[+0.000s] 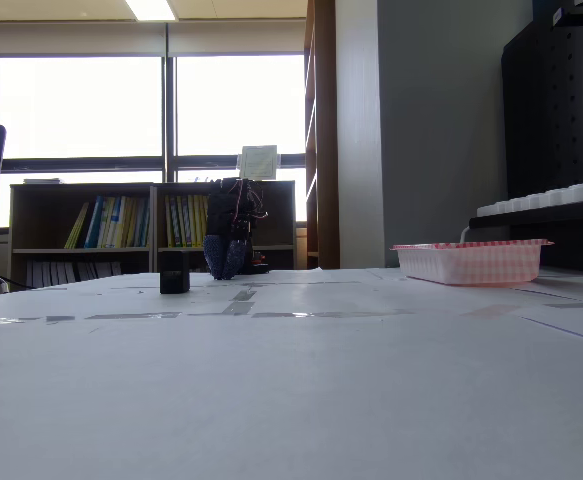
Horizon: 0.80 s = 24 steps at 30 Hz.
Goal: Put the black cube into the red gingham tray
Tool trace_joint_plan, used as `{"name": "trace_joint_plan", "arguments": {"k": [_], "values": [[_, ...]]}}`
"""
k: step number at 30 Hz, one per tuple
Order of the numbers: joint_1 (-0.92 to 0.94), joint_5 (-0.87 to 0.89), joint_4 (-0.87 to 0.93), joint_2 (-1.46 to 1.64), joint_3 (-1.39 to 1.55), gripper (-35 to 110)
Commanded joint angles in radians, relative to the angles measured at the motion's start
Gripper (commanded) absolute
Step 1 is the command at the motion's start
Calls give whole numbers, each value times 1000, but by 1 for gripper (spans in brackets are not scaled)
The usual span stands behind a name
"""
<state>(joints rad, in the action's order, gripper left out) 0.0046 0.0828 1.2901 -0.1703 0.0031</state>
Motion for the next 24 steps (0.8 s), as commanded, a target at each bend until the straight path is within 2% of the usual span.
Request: {"name": "trace_joint_plan", "arguments": {"k": [1,3,4,9,13,16,17,20,24], "values": [[-12,17,58,-5,11,0],[20,201,25,-3,11,0],[41,230,-21,6,11,1],[169,209,-388,325,34,6],[276,245,-520,578,92,8],[322,282,-693,724,80,29],[324,278,-698,758,98,33],[316,253,-793,821,104,41],[275,196,-1057,923,69,49]]}}
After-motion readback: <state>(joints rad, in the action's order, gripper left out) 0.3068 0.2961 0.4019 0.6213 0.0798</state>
